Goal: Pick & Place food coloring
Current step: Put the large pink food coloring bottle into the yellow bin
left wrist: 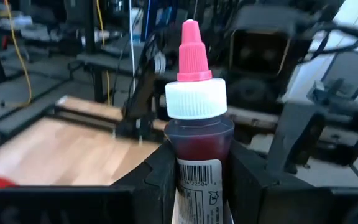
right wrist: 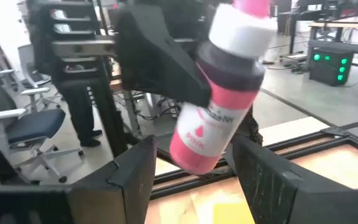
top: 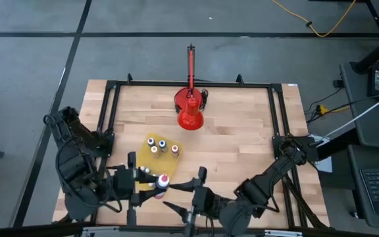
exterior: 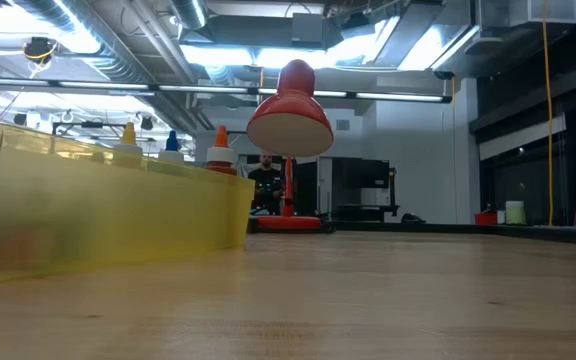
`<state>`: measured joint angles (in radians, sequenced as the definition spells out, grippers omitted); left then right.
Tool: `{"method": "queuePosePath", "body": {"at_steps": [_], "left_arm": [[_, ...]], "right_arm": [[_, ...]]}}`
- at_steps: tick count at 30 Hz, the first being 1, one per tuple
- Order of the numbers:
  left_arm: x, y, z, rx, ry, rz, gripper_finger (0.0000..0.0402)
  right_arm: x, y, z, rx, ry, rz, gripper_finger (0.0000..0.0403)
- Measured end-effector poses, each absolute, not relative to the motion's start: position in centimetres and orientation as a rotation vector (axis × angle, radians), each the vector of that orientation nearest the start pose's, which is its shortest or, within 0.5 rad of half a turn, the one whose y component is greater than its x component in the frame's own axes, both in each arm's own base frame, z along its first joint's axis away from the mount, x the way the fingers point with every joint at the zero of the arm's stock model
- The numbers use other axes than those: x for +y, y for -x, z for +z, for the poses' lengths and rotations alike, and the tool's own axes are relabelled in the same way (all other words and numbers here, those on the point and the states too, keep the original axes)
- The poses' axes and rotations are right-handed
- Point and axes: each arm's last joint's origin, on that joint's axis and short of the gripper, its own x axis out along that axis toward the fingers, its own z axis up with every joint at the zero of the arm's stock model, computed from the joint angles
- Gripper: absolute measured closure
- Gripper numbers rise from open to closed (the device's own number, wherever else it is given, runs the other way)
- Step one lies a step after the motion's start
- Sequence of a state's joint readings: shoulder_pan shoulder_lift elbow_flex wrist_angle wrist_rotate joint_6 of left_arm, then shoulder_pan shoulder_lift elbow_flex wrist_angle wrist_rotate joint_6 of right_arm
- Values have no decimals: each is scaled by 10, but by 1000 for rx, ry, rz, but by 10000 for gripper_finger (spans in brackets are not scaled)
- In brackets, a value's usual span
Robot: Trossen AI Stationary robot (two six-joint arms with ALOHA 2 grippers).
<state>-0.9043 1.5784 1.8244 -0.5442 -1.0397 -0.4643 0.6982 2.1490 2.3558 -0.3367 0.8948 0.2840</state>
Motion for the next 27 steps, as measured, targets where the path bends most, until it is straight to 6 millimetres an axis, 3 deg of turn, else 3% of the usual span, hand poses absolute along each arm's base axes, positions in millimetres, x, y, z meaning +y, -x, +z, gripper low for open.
{"method": "queuePosePath", "body": {"at_steps": [17,27], "left_arm": [[-237,-229,467,89,189,166,302],[-237,-229,468,87,176,170,302]], "right_arm": [[282,-387,427,29,-207,-199,191],[281,-387,427,26,-209,-208,287]]}}
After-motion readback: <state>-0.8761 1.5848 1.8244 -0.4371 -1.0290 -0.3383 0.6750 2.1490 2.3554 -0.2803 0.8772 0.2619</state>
